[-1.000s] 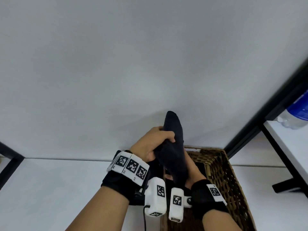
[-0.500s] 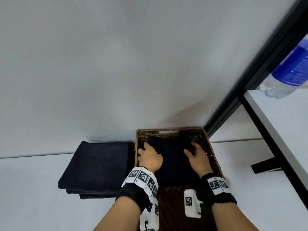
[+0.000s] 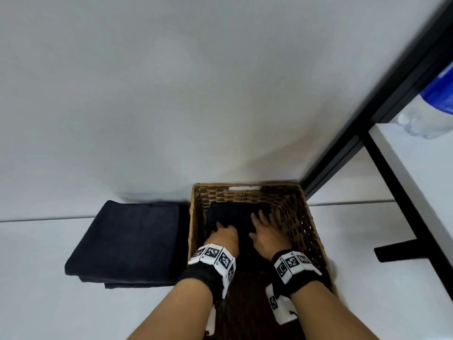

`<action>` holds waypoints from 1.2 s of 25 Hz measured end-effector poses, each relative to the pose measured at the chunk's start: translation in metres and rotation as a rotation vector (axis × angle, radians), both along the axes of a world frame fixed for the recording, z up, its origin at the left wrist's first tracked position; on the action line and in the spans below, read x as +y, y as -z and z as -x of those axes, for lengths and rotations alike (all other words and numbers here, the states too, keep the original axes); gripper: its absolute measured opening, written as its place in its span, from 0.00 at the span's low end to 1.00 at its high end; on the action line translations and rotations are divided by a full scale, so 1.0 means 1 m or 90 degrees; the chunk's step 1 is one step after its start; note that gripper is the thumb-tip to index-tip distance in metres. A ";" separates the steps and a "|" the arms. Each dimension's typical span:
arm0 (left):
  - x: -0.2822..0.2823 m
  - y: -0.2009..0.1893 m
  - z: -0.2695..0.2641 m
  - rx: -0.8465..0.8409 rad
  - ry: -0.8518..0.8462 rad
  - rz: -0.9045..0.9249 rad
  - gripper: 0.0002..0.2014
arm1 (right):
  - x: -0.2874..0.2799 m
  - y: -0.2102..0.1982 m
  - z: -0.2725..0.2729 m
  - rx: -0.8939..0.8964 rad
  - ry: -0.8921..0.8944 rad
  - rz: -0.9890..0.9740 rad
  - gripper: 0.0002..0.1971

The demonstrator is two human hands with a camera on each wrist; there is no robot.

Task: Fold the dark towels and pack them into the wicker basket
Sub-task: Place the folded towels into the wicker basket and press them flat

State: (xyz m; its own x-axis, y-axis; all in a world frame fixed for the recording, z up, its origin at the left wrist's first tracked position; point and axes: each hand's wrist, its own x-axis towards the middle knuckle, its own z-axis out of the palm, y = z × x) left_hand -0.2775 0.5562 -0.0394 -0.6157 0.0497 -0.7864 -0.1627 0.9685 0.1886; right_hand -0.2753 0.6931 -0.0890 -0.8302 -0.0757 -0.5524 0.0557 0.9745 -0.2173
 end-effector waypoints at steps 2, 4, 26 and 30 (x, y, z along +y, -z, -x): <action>-0.018 -0.032 0.003 0.163 -0.067 -0.150 0.18 | -0.014 -0.036 0.003 0.136 0.057 0.072 0.23; -0.042 -0.075 0.006 0.272 -0.172 -0.327 0.09 | -0.044 -0.076 -0.004 0.349 0.111 0.246 0.14; -0.213 -0.148 -0.015 0.175 -0.483 -0.278 0.15 | -0.181 -0.115 -0.034 0.148 0.145 0.354 0.17; -0.168 -0.199 -0.015 0.205 -0.443 -0.484 0.29 | -0.163 -0.138 -0.026 0.065 0.471 0.660 0.28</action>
State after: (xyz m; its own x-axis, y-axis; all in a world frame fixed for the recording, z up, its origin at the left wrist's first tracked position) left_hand -0.2628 0.3882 0.1592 -0.8695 0.0156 -0.4938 -0.4681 0.2933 0.8336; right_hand -0.2497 0.5301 0.0492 -0.8942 0.0649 -0.4429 0.4473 0.0906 -0.8898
